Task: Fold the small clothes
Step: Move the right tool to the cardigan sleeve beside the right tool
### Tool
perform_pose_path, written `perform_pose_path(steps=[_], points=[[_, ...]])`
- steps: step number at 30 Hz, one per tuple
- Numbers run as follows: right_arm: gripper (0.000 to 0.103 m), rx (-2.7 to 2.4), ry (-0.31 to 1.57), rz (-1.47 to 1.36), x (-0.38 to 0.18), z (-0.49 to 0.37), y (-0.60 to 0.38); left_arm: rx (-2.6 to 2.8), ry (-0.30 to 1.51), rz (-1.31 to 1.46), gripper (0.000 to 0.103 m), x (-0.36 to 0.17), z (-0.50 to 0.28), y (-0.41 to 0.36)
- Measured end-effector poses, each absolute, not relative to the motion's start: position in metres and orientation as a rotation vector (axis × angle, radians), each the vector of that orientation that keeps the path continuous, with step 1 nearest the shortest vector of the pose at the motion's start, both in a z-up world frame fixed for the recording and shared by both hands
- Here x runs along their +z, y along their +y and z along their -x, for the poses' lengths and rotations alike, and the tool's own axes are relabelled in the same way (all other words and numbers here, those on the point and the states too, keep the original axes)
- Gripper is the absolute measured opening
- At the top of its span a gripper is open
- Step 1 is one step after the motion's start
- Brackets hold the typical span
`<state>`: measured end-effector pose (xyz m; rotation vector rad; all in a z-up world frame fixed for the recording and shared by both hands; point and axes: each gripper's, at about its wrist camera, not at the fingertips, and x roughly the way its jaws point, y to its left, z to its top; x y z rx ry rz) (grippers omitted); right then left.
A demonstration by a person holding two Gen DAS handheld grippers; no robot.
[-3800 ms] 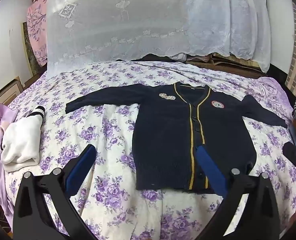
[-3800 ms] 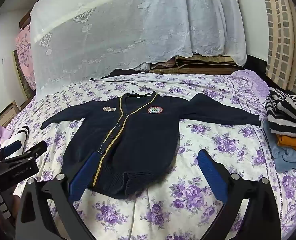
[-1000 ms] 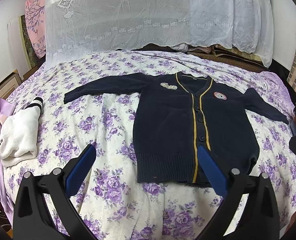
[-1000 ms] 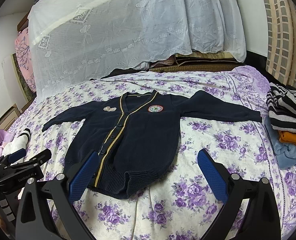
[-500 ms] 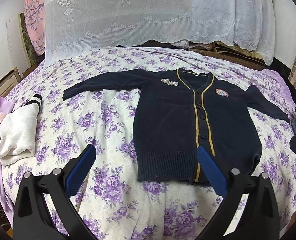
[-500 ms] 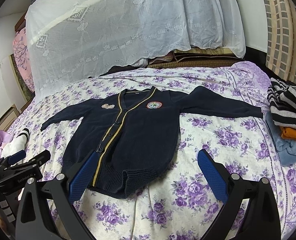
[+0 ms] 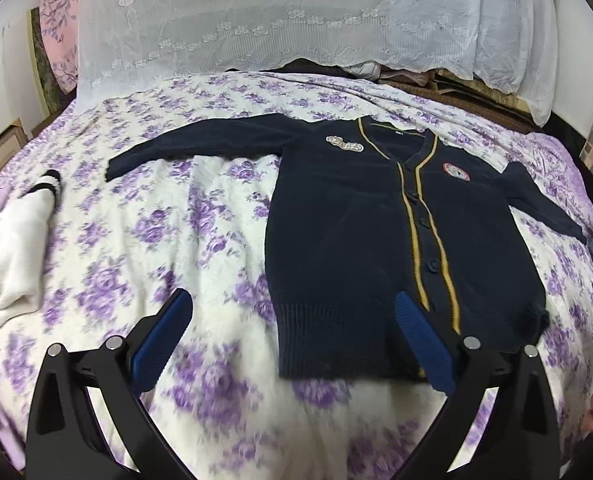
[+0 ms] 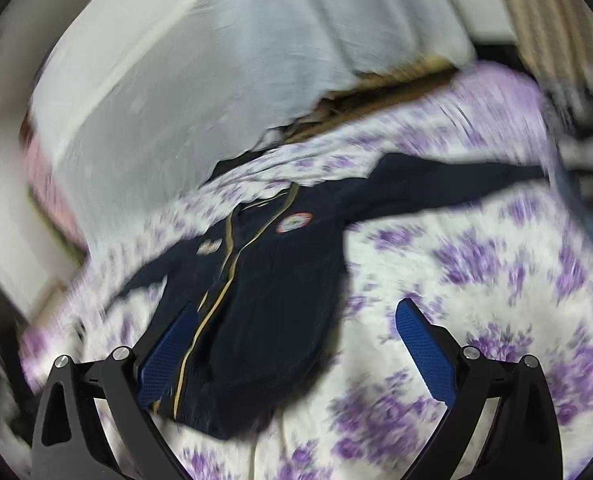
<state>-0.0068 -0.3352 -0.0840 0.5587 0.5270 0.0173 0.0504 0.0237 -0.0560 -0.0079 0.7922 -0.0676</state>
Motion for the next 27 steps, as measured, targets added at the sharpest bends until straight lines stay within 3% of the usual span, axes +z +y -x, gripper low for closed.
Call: perform_pose_path(steps=[4,10,12,13,17,20,27], points=[[0.100,0.035,0.601,-0.708,-0.104,-0.011,-0.368,-0.082,0.868,0.041,0.099,-0.076,-0.078,0.029],[0.091,0.137,0.661,-0.359,-0.091,-0.036,-0.289,-0.009,0.999,0.075,0.099,-0.111,-0.109,0.044],[0.069,0.183,0.708,-0.256,-0.091,-0.042,-0.265,-0.013,1.038,0.073,0.099,-0.122,-0.112,0.046],[0.063,0.193,0.764,-0.198,-0.098,-0.046,-0.254,-0.018,1.036,0.058,0.099,-0.123,-0.111,0.046],[0.061,0.139,0.889,-0.240,-0.135,-0.040,-0.266,-0.048,1.021,0.012,0.099,-0.125,-0.106,0.043],[0.053,0.131,0.878,-0.256,-0.149,-0.017,-0.282,-0.073,1.015,-0.003,0.099,-0.126,-0.101,0.044],[0.053,0.169,0.762,-0.320,-0.110,-0.009,-0.276,-0.114,0.955,0.021,0.099,-0.095,-0.086,0.051]])
